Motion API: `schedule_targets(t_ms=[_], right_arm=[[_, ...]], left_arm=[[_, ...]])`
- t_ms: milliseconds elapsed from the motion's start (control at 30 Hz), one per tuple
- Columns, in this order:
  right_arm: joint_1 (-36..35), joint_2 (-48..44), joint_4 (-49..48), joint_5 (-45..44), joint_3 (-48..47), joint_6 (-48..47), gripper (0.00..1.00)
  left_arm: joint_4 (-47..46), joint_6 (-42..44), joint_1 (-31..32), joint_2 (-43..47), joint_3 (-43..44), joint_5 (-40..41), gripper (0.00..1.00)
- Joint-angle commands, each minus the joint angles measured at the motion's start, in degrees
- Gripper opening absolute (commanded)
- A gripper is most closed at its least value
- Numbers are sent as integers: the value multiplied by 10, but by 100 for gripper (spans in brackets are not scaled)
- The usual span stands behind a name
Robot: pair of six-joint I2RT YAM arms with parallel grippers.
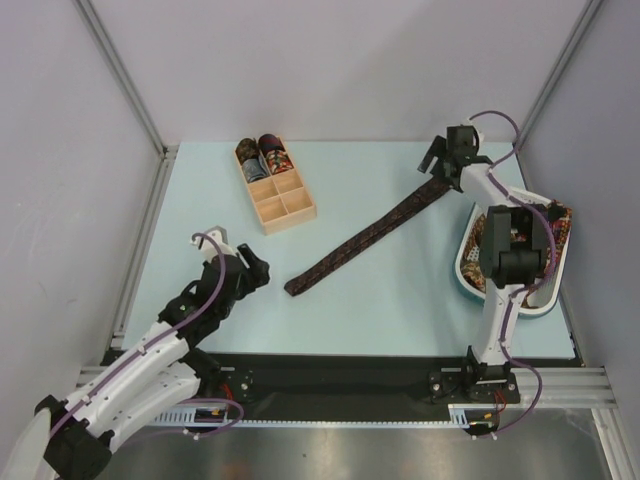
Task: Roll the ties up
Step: Flatten the tie
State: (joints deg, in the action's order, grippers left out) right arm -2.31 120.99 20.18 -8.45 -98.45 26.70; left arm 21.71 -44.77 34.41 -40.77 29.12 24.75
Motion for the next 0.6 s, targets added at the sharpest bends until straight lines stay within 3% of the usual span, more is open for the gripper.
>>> schedule_targets(t_ms=[0,67,200,433,567], right_arm=[[-41,-123,-116,79,82,-46,92],[-72,-180,-136,79,163,-53,93],[-131,-253,-180,85,272,-67,95],[-234,-370,-293,64,461,-68,96],[-254,-418,-369,66,532,-84,96]], left_arm=[[-84,46,-4,-3,-13,-58,73],[-98,52,-4,-9,-13,-59,87],[-134,57,-3,-7,-28,-61,99],[-214,73,-2,1,-71,-52,100],[-261,89,-2,-7,-93,-41,100]])
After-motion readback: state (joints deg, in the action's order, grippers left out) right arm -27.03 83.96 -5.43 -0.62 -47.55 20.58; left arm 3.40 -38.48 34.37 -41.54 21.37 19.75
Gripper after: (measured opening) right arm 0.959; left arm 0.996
